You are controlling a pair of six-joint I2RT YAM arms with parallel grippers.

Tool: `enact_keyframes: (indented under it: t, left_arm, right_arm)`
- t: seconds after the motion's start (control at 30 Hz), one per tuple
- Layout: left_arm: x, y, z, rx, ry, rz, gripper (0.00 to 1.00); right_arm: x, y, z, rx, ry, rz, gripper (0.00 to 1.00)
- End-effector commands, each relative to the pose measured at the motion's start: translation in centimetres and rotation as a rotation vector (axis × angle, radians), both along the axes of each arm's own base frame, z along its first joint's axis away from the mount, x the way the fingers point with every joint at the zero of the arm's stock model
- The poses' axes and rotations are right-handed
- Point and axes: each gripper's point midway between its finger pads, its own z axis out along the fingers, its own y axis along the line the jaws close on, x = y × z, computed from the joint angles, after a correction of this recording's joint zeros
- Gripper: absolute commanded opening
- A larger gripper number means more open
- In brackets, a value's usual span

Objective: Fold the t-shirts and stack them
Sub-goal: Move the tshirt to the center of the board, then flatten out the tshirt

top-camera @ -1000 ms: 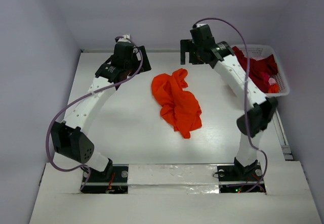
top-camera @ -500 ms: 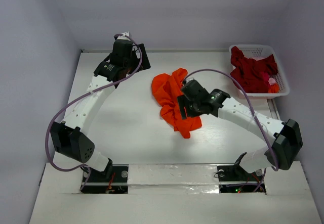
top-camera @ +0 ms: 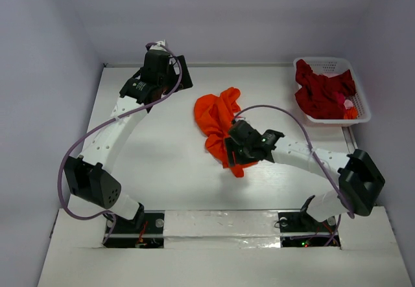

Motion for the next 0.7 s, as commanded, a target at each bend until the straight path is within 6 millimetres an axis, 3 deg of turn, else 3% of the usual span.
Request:
enact_keyframes:
  t: [0.0, 0.17, 0.47, 0.67]
  left_arm:
    - [-0.3, 0.2, 1.8, 0.004, -0.041, -0.004, 0.99]
    - [-0.2, 0.3, 1.9, 0.004, -0.044, 0.001, 0.99]
    - [-0.3, 0.4, 1.8, 0.013, -0.04, 0.0, 0.99]
    - [-0.3, 0.3, 1.8, 0.009, -0.039, -0.003, 0.99]
  right_arm:
    - [-1.7, 3.2, -0.7, 0.051, 0.013, 0.059, 0.68]
    - [-3.7, 3.4, -2.3, 0.024, 0.043, 0.08, 0.68]
    - [-4.3, 0.9, -3.6, -0.007, 0.042, -0.027, 0.67]
    - [-4.3, 0.7, -5.4, -0.048, 0.064, -0.028, 0.67]
